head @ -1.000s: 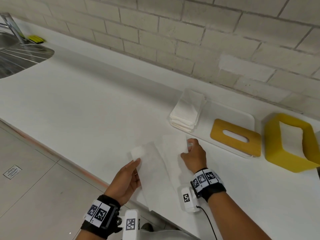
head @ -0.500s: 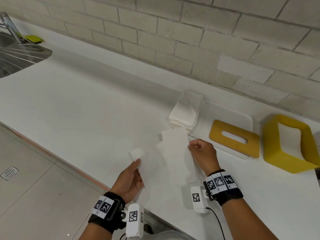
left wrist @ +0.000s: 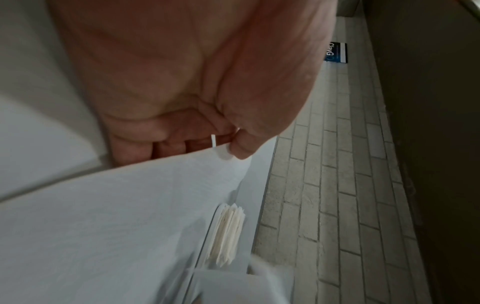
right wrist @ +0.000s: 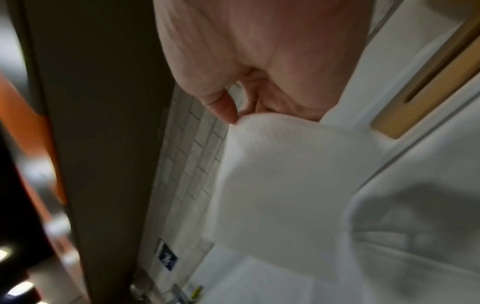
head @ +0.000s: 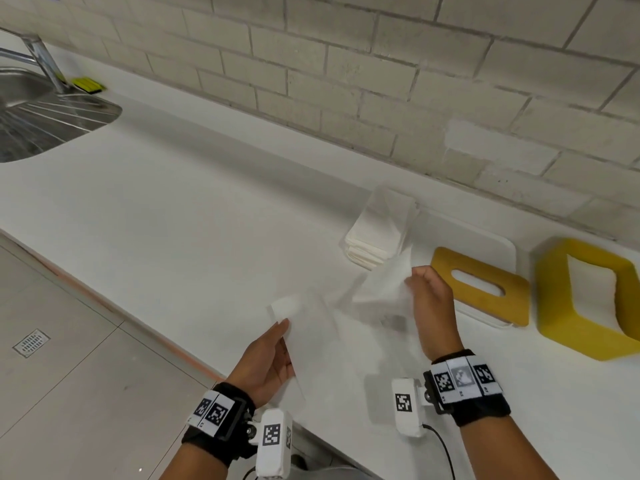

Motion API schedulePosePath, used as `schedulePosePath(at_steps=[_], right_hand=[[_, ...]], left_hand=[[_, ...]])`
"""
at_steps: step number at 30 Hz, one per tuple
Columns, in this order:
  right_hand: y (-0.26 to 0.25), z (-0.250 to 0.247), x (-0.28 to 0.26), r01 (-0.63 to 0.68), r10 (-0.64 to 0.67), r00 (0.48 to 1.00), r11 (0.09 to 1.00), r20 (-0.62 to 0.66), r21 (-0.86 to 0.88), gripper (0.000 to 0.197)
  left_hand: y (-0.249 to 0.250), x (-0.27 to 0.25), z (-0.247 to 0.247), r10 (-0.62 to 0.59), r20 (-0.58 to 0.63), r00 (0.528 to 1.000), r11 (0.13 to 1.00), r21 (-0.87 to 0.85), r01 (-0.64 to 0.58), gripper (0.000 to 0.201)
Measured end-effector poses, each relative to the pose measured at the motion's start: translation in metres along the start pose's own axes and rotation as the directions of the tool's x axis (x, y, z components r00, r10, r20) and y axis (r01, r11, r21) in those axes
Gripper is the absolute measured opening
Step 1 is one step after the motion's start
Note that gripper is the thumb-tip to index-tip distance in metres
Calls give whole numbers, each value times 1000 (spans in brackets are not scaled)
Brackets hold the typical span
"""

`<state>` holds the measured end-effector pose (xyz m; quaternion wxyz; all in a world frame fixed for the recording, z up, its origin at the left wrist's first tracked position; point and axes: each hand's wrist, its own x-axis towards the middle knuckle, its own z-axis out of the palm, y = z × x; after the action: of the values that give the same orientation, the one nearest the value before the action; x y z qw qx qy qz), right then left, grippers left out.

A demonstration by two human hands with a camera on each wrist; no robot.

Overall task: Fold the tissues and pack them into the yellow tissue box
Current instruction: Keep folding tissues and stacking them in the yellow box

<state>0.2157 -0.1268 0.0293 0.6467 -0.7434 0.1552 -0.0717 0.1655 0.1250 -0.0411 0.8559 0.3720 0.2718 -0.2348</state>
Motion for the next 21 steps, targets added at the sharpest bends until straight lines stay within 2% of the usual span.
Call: schedulePosePath(at_steps=[2, 4, 5, 7, 11, 15, 21], right_hand=[[-12, 4, -18, 49, -64, 993, 989, 103, 141, 17], [-11, 11, -35, 28, -55, 984, 987, 167, 157, 9], [-6, 14, -42, 5, -28, 983, 992, 179, 130, 12], [9, 20, -52, -29, 24, 986, 999, 164, 28, 22], [32, 25, -59, -45, 69, 989, 983, 131, -179, 12], [33, 24, -66, 3, 14, 996, 979, 84, -204, 8], [29, 25, -71, 76, -51, 992, 972, 113, -223, 8]], left_hand=[[-1, 0, 4, 3, 16, 1000, 1000, 25, -3, 40], [-1, 0, 10, -6, 51, 999, 1000, 29, 5, 43], [-2, -1, 14, -14, 81, 997, 999, 32, 12, 45], [-3, -5, 23, -27, 144, 989, 999, 45, 21, 47], [-7, -12, 34, -21, 226, 974, 998, 63, 7, 49], [-7, -22, 42, 1, 260, 965, 998, 58, -16, 52], [-6, -31, 47, 44, 225, 973, 991, 115, -71, 47]])
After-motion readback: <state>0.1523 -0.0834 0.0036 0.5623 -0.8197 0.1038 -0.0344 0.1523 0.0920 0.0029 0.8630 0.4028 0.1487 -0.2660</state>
